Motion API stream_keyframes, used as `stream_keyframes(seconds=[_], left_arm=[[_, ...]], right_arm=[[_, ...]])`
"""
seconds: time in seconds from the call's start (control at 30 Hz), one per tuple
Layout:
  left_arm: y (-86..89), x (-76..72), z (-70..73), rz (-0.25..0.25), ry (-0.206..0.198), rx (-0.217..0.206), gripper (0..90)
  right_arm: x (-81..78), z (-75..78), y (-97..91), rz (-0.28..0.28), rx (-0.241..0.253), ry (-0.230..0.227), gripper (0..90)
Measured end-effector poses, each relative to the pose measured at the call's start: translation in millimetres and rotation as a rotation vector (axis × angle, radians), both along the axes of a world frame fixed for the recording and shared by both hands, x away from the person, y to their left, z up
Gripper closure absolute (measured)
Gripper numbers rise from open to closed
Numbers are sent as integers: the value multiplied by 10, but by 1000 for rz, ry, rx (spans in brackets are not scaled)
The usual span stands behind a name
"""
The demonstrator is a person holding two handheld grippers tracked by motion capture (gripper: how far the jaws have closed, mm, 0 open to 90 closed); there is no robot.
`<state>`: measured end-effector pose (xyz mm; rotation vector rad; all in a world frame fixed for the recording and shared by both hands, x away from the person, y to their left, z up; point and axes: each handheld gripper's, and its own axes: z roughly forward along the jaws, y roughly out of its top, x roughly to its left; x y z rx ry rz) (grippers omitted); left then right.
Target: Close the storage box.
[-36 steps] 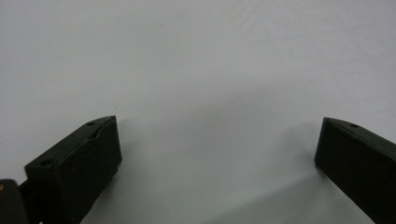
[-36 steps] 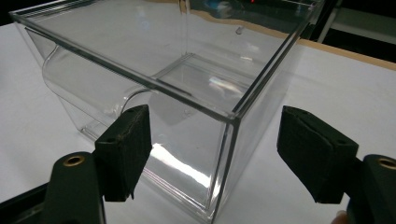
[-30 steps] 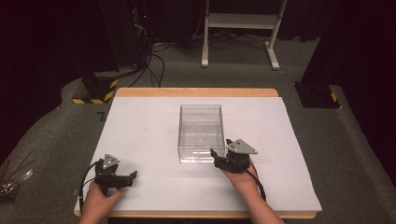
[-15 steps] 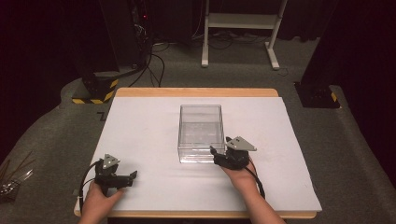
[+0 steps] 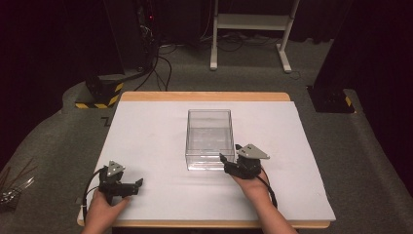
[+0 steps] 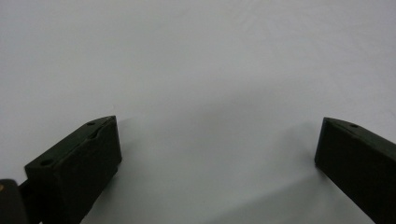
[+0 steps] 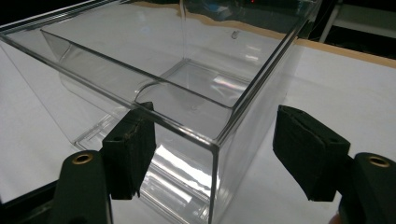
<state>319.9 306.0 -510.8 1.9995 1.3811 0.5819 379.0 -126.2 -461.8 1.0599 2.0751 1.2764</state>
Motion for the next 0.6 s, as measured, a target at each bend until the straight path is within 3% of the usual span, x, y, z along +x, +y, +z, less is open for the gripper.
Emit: stream_keyframes(seconds=[0.47,0.6], left_arm=[[1,0,1,-1,-1,2,6],[2,0,1,-1,-1,2,6]], right_arm=[[-177,15,-47,32,8,-1,304],[-273,9,-147,28,7,9,304]])
